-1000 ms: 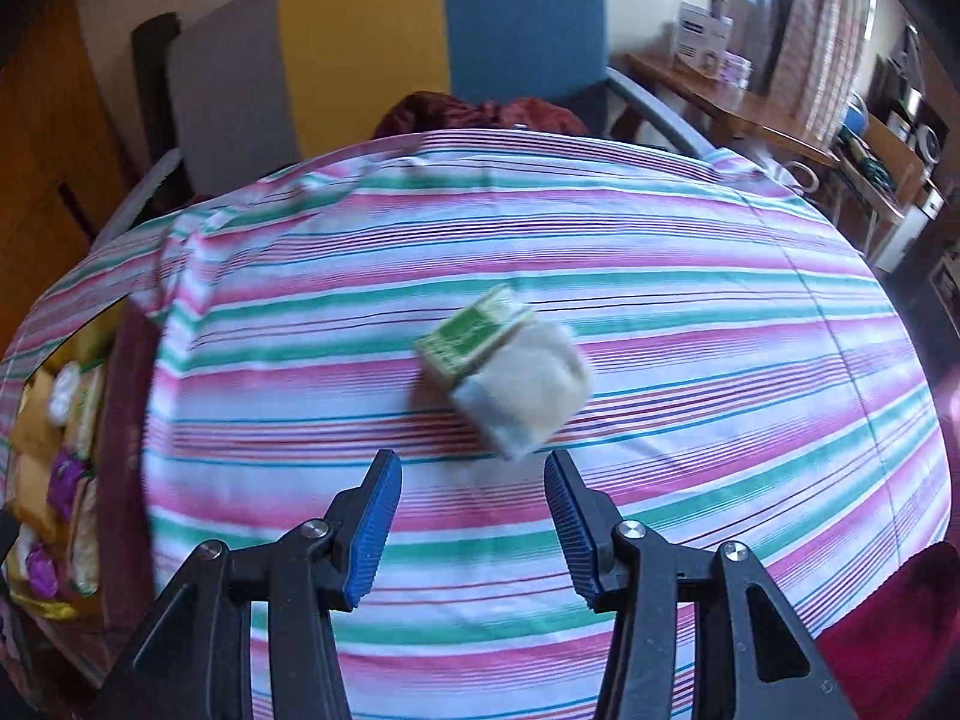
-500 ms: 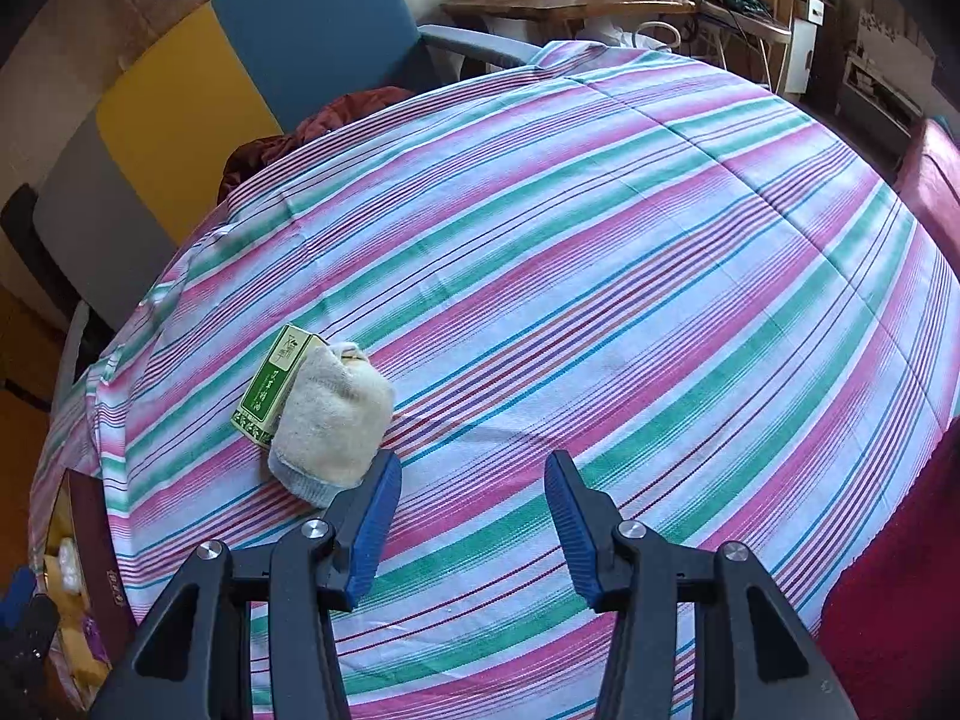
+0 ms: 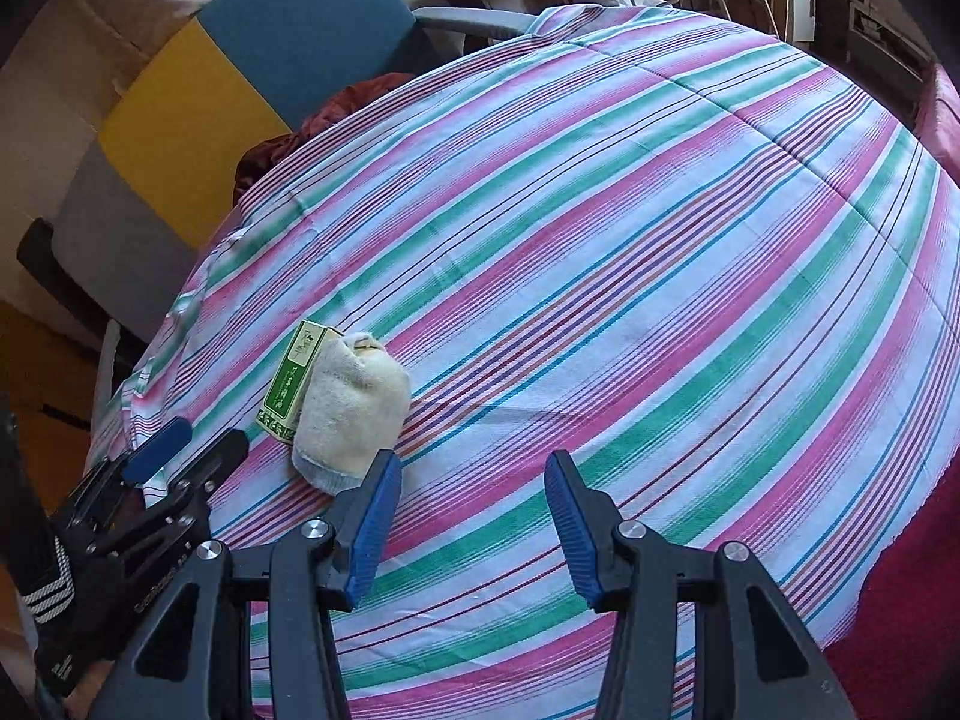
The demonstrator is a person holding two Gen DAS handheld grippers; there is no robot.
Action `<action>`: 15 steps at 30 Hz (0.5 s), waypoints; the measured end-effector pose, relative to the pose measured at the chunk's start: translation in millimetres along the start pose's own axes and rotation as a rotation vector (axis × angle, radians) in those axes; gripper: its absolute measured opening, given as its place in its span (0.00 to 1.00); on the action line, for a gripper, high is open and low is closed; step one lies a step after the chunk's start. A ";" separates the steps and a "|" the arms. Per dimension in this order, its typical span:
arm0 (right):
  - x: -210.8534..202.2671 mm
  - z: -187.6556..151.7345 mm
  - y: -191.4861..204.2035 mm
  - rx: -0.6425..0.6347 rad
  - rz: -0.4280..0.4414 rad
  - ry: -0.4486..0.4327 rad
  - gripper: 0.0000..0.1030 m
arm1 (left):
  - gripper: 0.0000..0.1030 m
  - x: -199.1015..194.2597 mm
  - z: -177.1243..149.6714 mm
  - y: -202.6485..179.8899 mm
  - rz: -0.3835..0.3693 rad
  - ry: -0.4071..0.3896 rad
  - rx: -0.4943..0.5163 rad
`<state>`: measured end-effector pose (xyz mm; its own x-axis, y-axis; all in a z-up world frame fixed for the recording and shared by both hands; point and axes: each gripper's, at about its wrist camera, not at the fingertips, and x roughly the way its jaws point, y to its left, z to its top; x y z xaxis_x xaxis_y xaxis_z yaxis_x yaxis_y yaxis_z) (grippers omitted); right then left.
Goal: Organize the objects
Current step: 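Grasp the green box with the left gripper while the right gripper grasps the white sock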
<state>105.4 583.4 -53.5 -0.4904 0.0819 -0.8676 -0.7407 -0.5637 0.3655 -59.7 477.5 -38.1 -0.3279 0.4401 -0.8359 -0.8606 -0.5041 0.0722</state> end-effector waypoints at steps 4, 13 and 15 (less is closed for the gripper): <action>2.8 1.7 0.7 -0.001 0.010 0.011 0.49 | 0.58 23.3 13.7 -9.6 -0.013 0.022 0.048; 5.9 2.4 -0.9 0.003 0.002 0.028 0.49 | 0.58 41.8 31.9 -28.8 -0.054 0.016 0.104; 7.4 2.8 0.0 0.002 -0.004 0.028 0.49 | 0.53 45.3 31.8 -27.3 -0.049 0.023 0.103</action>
<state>100.5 586.3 -59.0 -0.4746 0.0606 -0.8781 -0.7433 -0.5620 0.3629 -63.5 534.9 -60.6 -0.2764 0.4448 -0.8519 -0.9115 -0.4024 0.0856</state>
